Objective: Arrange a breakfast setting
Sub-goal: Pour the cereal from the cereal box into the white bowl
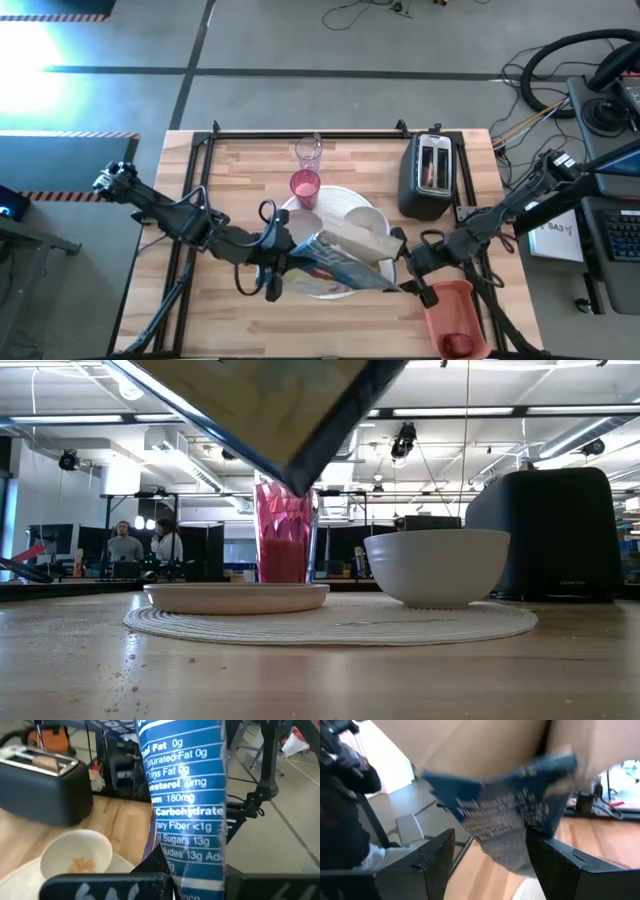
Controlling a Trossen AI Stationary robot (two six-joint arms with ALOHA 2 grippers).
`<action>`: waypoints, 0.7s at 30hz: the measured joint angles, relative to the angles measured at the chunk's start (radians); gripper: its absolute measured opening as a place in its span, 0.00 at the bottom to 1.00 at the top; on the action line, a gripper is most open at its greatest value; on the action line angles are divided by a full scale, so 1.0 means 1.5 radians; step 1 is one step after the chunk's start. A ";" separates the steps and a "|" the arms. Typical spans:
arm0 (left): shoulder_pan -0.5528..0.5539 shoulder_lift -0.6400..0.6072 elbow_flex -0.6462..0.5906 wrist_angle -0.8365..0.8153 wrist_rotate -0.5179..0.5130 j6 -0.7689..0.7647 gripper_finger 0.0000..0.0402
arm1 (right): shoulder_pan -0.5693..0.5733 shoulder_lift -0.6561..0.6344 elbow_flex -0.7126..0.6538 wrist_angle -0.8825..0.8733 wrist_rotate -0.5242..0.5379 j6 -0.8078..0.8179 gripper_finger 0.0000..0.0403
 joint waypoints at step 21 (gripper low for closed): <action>0.050 0.012 -0.171 0.234 0.037 -0.015 0.00 | 0.000 0.002 -0.001 -0.229 0.052 0.207 0.58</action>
